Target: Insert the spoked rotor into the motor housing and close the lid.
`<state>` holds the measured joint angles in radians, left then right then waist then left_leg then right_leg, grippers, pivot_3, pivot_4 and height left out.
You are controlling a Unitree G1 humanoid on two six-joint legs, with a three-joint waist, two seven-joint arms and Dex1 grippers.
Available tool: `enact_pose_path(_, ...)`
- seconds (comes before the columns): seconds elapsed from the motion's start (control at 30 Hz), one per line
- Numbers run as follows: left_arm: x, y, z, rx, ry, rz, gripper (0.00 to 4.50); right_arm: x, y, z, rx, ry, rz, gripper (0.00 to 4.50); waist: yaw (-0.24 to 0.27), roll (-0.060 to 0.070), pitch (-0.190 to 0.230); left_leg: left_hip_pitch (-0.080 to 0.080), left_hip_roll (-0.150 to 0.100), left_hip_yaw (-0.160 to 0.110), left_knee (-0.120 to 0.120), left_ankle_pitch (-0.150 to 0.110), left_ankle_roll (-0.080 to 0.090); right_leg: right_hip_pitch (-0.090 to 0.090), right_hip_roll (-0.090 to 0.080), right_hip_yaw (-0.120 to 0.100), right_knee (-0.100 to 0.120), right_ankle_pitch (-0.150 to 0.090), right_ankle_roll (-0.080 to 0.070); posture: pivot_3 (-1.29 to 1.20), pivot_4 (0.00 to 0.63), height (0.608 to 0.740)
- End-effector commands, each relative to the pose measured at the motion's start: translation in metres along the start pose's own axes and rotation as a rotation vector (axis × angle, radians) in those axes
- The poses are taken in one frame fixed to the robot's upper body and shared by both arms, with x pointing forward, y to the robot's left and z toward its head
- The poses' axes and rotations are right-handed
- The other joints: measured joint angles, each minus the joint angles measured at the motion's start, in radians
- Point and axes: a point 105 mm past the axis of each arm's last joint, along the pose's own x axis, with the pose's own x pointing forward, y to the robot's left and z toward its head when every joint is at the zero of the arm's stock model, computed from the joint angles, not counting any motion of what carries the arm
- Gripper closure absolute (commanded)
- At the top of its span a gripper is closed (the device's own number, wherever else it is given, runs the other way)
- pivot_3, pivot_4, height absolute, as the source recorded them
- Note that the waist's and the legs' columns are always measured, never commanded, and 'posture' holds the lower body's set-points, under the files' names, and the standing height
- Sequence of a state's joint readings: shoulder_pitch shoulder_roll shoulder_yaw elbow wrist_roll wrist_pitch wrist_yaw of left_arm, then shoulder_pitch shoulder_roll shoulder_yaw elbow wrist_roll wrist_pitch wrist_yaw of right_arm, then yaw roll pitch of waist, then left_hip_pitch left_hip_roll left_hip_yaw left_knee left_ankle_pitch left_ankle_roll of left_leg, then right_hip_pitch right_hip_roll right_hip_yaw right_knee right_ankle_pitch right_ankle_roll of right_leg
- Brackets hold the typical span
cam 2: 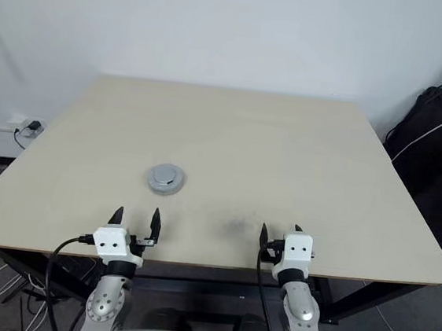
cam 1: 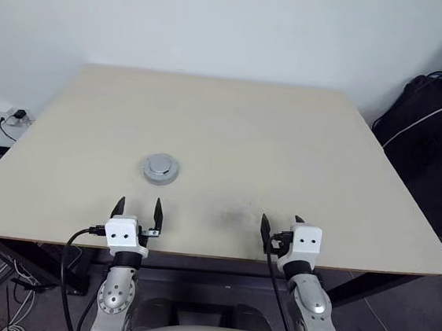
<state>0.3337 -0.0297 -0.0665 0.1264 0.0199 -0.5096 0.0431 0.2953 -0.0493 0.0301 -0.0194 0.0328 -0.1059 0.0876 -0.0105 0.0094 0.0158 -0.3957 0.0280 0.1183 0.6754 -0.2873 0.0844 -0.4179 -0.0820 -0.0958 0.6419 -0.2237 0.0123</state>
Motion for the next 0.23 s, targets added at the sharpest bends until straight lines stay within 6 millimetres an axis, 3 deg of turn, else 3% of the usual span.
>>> enact_pose_path(0.03, 0.0027, -0.0013, 0.0046, 0.001, -0.02, -0.002, 0.03, 0.0047, 0.0, 0.0157, 0.004, -0.063, 0.003, 0.0, 0.0, 0.0, 0.0, 0.0, 0.0, 0.0, 0.0, 0.0, 0.0, 0.0, 0.0, 0.0, 0.0, 0.0, 0.0, 0.0, 0.0, 0.74)
enact_pose_path(0.23, 0.0039, -0.0016, 0.0042, -0.002, -0.018, 0.0, 0.03, 0.0056, 0.0008, 0.0172, 0.004, -0.068, 0.01, 0.0, 0.0, 0.0, 0.0, 0.0, 0.0, 0.0, 0.0, 0.0, 0.0, 0.0, 0.0, 0.0, 0.0, 0.0, 0.0, 0.0, 0.0, 0.74)
